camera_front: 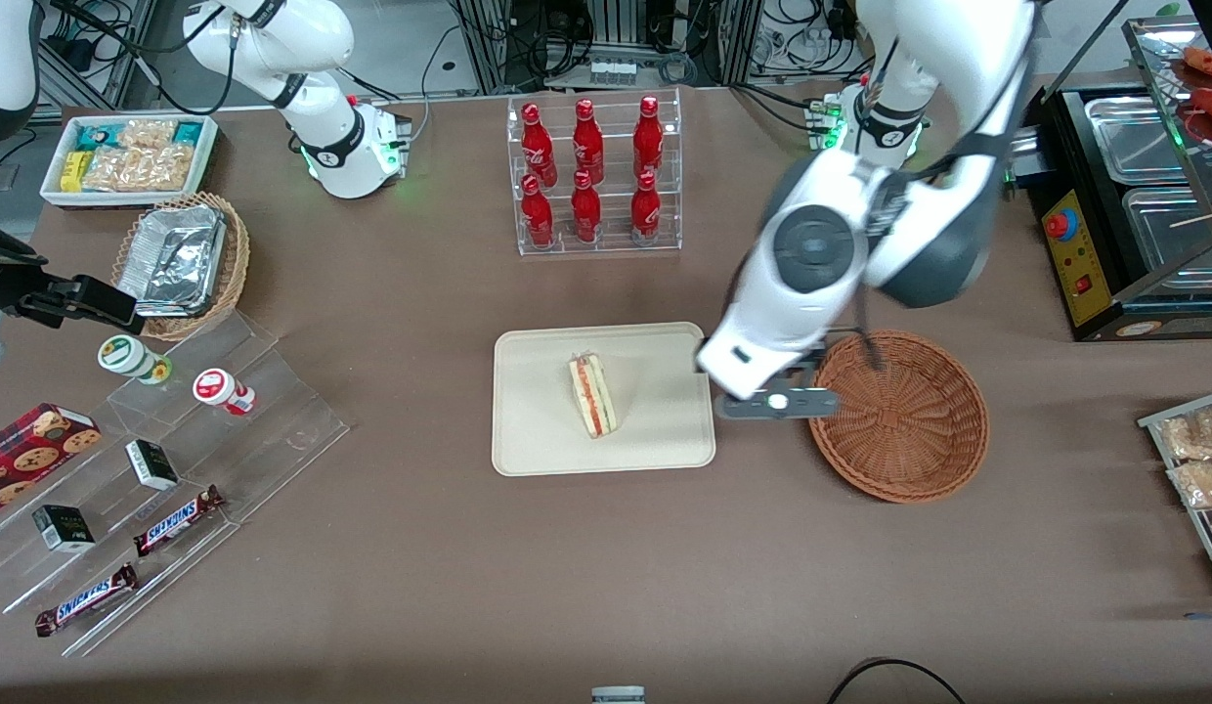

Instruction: Place sandwich from basket to tray

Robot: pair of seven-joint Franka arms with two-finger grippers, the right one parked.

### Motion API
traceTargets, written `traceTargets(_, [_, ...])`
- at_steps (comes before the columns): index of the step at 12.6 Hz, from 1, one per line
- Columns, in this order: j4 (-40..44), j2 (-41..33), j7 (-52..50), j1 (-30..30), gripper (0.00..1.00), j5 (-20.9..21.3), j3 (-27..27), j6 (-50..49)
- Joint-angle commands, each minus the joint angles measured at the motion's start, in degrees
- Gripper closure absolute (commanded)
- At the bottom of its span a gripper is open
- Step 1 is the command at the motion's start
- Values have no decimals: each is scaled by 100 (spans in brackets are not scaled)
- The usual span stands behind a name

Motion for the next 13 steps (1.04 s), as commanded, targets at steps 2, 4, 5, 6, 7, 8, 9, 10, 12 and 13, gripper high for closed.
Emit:
traceTargets(2, [-703,-910,1282,777,0,-168,-44,-507])
traceTargets(4, [-703,-1174,1827,1146,0,-195,-27,-912])
traceTargets(5, [-695,-1297,2012,1323,0,-195,-27,-1097])
traceTargets(6, [-694,-1463,2197,1490,0,-186,-18,-1308])
traceTargets(7, [-703,-1613,2399,1674,0,-186,-18,-1492])
traceTargets(8, [-703,-1762,2653,1902,0,-177,-18,-1651])
traceTargets(9, [-703,-1868,2821,2070,0,-168,-18,-1731])
traceTargets(10, [-703,-1956,2901,2159,0,-142,-9,-1758])
traceTargets(12, [-668,-2097,2981,2195,0,-80,148,-1837])
traceTargets(13, [-651,-2168,2981,2195,0,-80,210,-1846])
